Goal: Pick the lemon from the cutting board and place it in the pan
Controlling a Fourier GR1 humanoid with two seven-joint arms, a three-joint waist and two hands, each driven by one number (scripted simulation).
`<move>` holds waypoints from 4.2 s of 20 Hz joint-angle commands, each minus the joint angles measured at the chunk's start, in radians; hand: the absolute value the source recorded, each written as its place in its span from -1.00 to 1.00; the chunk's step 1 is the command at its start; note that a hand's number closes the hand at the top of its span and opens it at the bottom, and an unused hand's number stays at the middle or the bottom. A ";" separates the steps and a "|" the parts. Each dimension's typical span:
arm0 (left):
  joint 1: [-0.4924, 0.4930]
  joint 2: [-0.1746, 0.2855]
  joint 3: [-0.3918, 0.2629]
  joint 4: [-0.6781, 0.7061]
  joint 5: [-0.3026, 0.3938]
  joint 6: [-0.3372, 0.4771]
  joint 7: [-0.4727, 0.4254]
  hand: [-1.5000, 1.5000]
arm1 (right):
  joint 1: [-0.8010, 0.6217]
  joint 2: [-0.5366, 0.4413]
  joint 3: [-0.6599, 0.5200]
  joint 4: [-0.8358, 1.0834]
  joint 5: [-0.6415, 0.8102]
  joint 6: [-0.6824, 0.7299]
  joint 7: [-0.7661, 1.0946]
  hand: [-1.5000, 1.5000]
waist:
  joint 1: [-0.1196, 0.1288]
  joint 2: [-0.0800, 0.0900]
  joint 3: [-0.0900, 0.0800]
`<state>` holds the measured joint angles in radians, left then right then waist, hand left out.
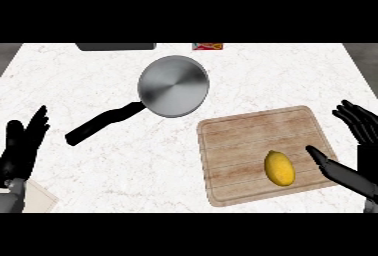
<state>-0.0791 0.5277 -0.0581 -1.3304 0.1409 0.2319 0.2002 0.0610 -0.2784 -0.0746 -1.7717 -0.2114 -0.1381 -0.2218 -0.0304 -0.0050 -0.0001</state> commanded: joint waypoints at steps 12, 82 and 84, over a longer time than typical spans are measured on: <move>-0.040 -0.026 0.000 0.025 -0.035 -0.004 0.020 0.00 | 0.109 -0.488 0.017 -0.406 0.278 0.187 0.599 -1.00 | 0.029 0.005 -0.005; -0.021 -0.173 0.213 -0.015 -0.231 -0.185 0.044 0.00 | -0.178 -0.075 0.424 -0.004 1.117 0.594 0.910 1.00 | 0.031 0.004 0.000; -0.038 -0.168 0.212 0.000 -0.234 -0.169 0.046 0.00 | -0.064 0.033 0.521 -0.040 1.199 0.497 1.081 1.00 | 0.022 0.001 0.000</move>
<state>-0.1215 0.3558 0.1501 -1.3147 -0.0900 0.0635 0.2349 -0.1034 -0.3356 0.3876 -1.7696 0.9050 0.4227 0.7168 -0.0018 -0.0021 -0.0010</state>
